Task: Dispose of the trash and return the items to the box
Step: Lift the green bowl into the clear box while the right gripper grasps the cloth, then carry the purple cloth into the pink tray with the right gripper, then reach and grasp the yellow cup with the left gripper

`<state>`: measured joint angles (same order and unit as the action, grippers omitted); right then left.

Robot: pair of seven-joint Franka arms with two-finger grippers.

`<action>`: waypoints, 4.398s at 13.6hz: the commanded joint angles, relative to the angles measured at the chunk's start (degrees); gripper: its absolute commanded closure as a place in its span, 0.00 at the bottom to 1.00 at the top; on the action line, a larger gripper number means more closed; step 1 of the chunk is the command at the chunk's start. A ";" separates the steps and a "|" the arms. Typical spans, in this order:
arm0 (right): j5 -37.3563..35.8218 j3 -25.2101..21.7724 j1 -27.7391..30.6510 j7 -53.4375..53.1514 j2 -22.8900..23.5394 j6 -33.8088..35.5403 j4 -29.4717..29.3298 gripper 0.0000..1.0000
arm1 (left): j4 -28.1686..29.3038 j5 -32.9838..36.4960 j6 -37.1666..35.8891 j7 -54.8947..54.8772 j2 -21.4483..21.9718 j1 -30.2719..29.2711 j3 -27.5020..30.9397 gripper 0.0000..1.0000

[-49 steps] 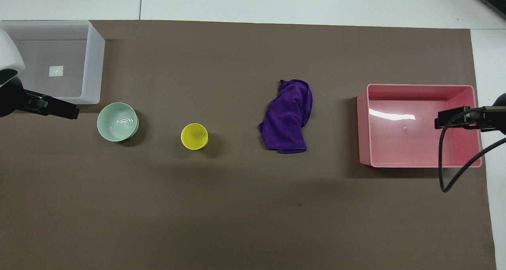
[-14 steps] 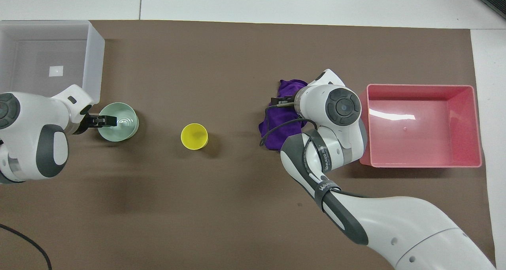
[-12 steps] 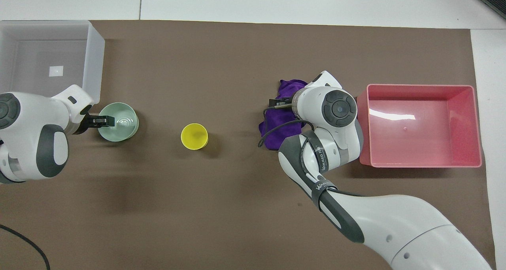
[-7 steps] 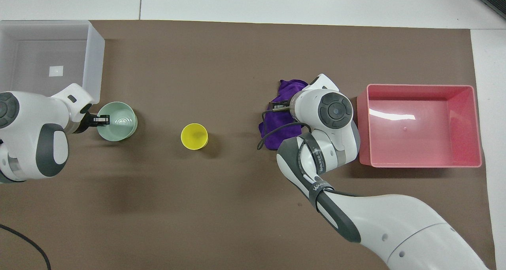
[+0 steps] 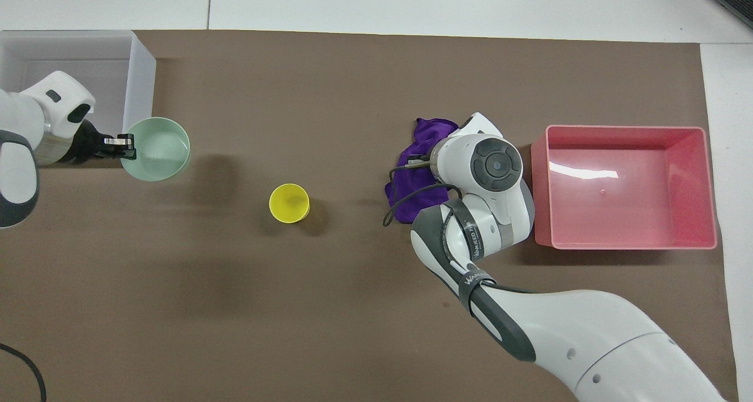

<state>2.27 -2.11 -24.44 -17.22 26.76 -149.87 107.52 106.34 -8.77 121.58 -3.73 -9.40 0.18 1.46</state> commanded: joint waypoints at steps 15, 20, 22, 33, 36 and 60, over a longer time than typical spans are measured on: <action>-4.73 -0.70 2.03 -1.15 -15.85 37.96 -12.24 1.00 | -34.00 0.77 8.83 -0.58 -29.08 -14.06 0.12 1.00; -4.82 -1.14 2.47 -0.88 -19.81 46.76 -16.46 1.00 | -30.23 1.83 14.37 -0.49 -29.97 -14.68 0.21 1.00; -4.90 -1.14 3.78 -0.36 -21.74 48.43 -16.73 1.00 | -27.77 1.92 16.40 -0.58 -29.97 -14.59 0.21 1.00; -4.38 -1.14 22.84 29.67 -28.15 51.09 -9.37 1.00 | -26.54 5.17 9.13 -4.25 -24.64 -13.54 -0.23 0.00; -4.20 -1.23 28.38 37.25 -32.81 39.17 3.44 1.00 | -22.42 4.99 6.30 -5.67 -17.69 -9.68 -0.23 0.00; -0.33 -1.14 30.33 32.43 -19.81 12.23 16.14 0.20 | 21.55 4.99 25.29 -3.83 3.42 25.75 -0.32 1.00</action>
<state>1.10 -3.69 5.61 16.10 6.95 -136.62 123.78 126.62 -4.78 146.20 -8.60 -7.63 24.82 0.06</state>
